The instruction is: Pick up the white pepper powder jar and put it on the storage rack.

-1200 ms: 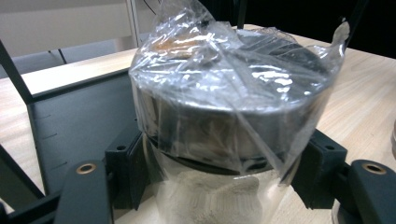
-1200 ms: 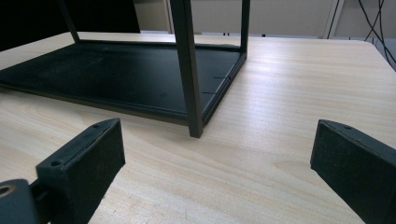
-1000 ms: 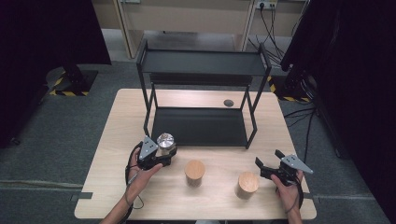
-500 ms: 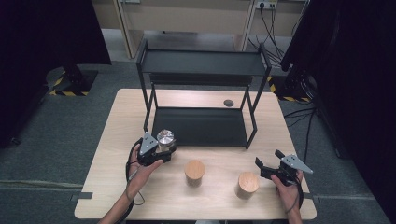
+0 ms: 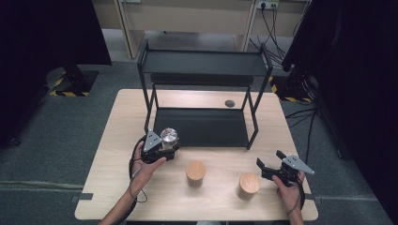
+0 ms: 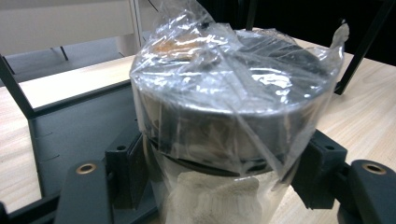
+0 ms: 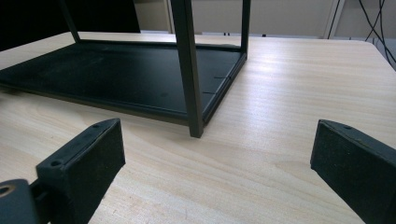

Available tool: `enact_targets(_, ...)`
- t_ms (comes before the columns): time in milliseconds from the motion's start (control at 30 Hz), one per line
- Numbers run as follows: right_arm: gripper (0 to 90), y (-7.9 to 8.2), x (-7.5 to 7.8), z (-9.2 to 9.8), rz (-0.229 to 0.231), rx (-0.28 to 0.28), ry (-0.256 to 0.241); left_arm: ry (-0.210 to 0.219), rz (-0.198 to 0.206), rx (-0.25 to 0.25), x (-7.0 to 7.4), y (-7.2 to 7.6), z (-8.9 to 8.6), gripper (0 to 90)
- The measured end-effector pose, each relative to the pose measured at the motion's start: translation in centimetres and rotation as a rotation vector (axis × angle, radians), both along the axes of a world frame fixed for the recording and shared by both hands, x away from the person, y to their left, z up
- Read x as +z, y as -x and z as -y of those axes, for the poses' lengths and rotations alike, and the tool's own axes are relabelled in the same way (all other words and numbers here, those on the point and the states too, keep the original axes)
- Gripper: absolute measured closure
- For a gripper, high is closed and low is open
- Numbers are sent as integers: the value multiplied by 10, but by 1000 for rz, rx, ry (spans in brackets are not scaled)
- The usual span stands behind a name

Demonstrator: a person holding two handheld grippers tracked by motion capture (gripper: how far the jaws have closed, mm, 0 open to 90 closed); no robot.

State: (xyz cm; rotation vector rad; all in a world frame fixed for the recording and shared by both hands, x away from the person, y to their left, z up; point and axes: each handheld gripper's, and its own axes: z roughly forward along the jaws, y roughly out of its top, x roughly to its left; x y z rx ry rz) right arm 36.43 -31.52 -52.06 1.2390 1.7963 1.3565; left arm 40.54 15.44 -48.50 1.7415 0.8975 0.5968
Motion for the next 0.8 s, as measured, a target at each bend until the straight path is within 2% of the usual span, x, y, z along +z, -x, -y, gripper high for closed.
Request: enact_targets(800, 32, 0, 0, 0, 1, 0, -1, 2, -14, -18, 1, -14, 13, 312)
